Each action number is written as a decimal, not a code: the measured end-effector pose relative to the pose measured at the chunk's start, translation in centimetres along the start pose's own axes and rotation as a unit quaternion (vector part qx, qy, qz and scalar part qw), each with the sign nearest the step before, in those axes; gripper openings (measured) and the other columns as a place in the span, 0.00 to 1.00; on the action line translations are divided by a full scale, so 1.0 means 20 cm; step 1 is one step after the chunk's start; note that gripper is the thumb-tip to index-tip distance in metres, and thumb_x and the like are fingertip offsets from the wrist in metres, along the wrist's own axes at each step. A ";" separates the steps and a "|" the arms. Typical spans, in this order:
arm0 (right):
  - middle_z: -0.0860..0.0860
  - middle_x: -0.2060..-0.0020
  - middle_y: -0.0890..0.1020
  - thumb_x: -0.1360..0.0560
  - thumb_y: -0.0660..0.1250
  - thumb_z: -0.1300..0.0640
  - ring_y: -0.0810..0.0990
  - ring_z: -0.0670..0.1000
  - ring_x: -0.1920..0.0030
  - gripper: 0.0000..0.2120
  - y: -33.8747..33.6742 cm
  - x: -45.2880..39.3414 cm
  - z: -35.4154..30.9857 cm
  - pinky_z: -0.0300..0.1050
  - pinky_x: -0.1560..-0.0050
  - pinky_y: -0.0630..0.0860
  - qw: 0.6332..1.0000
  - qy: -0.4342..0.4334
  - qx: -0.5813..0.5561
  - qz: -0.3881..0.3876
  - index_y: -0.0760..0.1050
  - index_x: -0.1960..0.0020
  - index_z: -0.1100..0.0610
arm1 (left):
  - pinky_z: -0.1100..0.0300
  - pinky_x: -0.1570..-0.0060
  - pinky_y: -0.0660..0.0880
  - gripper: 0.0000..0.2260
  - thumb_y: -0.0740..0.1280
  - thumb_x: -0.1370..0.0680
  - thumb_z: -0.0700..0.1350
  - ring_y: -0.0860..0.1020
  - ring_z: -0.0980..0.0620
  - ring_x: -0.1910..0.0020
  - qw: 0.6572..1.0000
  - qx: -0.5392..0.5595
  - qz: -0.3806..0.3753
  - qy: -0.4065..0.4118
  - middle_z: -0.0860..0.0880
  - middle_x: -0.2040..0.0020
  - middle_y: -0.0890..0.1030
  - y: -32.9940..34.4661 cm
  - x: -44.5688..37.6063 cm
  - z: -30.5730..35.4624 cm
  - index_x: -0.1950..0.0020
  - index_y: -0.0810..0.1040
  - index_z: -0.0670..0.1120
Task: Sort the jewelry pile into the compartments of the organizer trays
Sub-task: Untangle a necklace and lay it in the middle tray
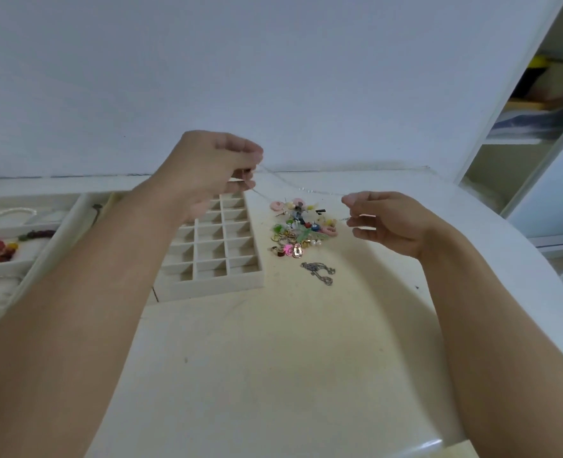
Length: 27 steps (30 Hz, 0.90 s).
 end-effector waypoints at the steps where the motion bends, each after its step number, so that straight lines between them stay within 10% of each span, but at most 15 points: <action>1: 0.50 0.63 0.79 0.23 0.70 0.62 0.81 0.49 0.62 0.02 0.00 0.00 0.02 0.40 0.60 0.81 1.000 0.010 -0.011 -0.006 0.82 0.53 0.58 | 0.55 0.53 0.84 0.02 0.73 0.24 0.36 0.81 0.51 0.62 0.999 -0.033 0.005 0.006 0.45 0.62 0.82 -0.03 0.00 -0.01 0.52 0.84 0.40; 13: 0.57 0.58 0.87 0.29 0.77 0.62 0.86 0.56 0.56 0.07 0.07 0.03 -0.01 0.46 0.46 0.77 0.964 -0.137 0.227 -0.032 0.87 0.51 0.57 | 0.73 0.65 0.76 0.11 0.79 0.31 0.33 0.85 0.54 0.64 0.967 -0.248 -0.018 0.051 0.46 0.57 0.86 -0.29 0.14 0.01 0.51 0.85 0.42; 17: 0.47 0.62 0.85 0.28 0.77 0.59 0.83 0.46 0.60 0.07 0.15 0.03 -0.04 0.28 0.64 0.70 0.904 -0.160 0.395 -0.026 0.87 0.52 0.48 | 0.71 0.59 0.76 0.11 0.79 0.31 0.35 0.84 0.61 0.62 0.942 -0.330 -0.026 0.057 0.52 0.58 0.87 -0.45 0.19 0.03 0.52 0.85 0.47; 27: 0.47 0.58 0.80 0.23 0.73 0.58 0.76 0.42 0.59 0.06 0.31 0.03 -0.13 0.30 0.62 0.65 0.767 -0.231 0.599 0.006 0.87 0.48 0.52 | 0.68 0.56 0.76 0.11 0.79 0.31 0.34 0.84 0.61 0.61 0.931 -0.360 0.027 0.051 0.52 0.60 0.87 -0.81 0.31 0.00 0.55 0.86 0.48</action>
Point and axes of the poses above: each hand's wrist, its own x-axis away from the middle knuckle, its own y-axis out of the palm, z = x × y, the point moved 1 cm from there along -x, towards the middle knuckle
